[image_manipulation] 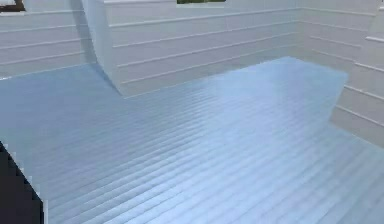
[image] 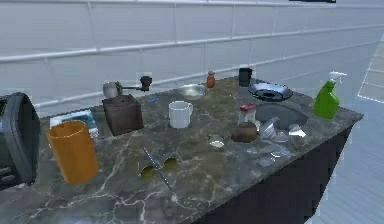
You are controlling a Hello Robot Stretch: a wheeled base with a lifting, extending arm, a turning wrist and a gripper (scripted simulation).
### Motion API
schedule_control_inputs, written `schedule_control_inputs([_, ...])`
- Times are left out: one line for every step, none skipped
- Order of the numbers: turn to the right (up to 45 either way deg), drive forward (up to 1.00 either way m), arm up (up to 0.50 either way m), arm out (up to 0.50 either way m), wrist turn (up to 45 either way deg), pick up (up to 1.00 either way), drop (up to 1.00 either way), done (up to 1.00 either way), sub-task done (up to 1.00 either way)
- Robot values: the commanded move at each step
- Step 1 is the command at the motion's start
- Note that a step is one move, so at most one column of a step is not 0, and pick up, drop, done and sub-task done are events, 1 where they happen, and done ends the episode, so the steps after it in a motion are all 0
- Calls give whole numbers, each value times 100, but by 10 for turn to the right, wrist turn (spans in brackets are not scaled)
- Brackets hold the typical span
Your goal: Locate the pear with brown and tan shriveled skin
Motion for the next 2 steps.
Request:
schedule_control_inputs([180,0,0,0,0,0,0,0,0])
schedule_control_inputs([0,0,0,0,0,0,0,100,0])
